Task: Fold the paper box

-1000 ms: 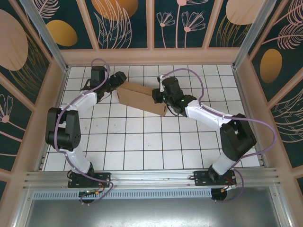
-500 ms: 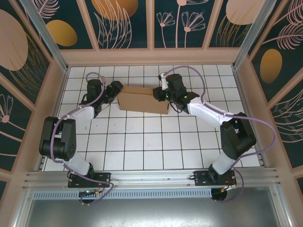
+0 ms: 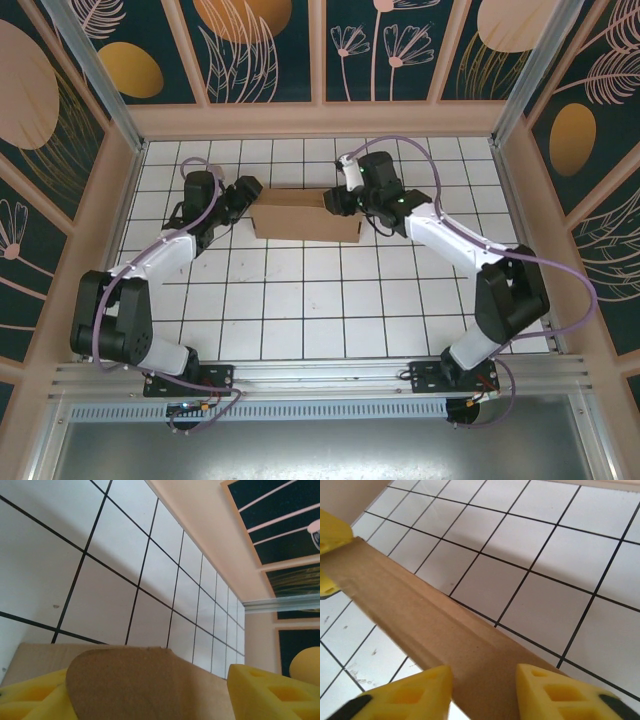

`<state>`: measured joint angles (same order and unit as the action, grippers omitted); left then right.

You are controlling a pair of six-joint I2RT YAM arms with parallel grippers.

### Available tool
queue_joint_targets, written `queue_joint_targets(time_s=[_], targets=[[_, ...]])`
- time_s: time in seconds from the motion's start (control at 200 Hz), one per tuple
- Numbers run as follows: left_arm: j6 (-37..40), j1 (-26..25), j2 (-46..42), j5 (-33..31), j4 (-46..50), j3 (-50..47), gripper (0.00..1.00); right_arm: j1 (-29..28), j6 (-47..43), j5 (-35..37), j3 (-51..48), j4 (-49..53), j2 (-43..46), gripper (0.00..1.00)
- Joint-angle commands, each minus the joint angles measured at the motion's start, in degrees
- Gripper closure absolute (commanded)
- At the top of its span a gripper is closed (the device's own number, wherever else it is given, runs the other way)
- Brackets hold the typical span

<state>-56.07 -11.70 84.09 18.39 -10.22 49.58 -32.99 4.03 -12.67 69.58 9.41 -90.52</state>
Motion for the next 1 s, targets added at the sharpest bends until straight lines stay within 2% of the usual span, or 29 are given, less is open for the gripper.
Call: queue_joint_targets(time_s=[0.0, 0.115, 0.21, 0.29, 0.375, 0.49, 0.57, 0.671, 0.786, 0.916, 0.996], targets=[[6.4, -0.3, -2.8, -3.3, 6.1, 3.5, 0.28, 0.1, -2.2, -0.9, 0.0, 3.9, 4.3, 0.52], [15.0, -0.3, -5.2, -9.2, 11.5, 7.5, 0.26, 0.9, -4.4, -0.2, 0.7, 5.1, 6.9, 0.42], [23.5, -0.3, -6.9, -11.5, 13.2, 10.0, 0.27, 1.4, -7.5, 0.0, 1.8, 6.3, 8.5, 0.42], [31.0, -0.3, -7.7, -12.0, 13.9, 11.5, 0.28, 1.3, -10.1, 2.9, 1.4, 5.2, 9.9, 0.46], [37.2, -0.3, -9.4, -11.4, 9.3, 10.0, 0.30, 3.4, -15.5, -1.2, -2.0, 0.6, 12.4, 0.49], [46.3, -0.3, -13.6, -9.9, 0.0, 4.5, 0.29, 2.0, -26.3, -3.1, -10.9, -11.5, 18.3, 0.48], [46.6, -0.3, -15.0, -14.3, -6.7, 0.8, 0.43, 2.0, -26.7, -5.5, -13.7, -17.5, 20.6, 0.47], [62.4, -0.3, -15.2, -3.5, -6.3, -0.1, 0.42, 0.7, -26.3, -10.2, -12.5, -16.7, 20.5, 0.45], [79.0, 0.0, -15.6, 2.1, -6.1, -3.0, 0.37, -1.0, -27.2, -14.9, -15.6, -17.8, 22.9, 0.52], [86.2, 4.2, -14.8, 13.3, -5.7, -4.5, 0.38, -2.8, -26.0, -13.3, -20.7, -19.7, 27.5, 0.53], [89.6, 5.9, -13.0, 16.2, -4.5, -4.1, 0.39, -2.9, -25.0, -13.6, -23.4, -20.9, 30.4, 0.53]])
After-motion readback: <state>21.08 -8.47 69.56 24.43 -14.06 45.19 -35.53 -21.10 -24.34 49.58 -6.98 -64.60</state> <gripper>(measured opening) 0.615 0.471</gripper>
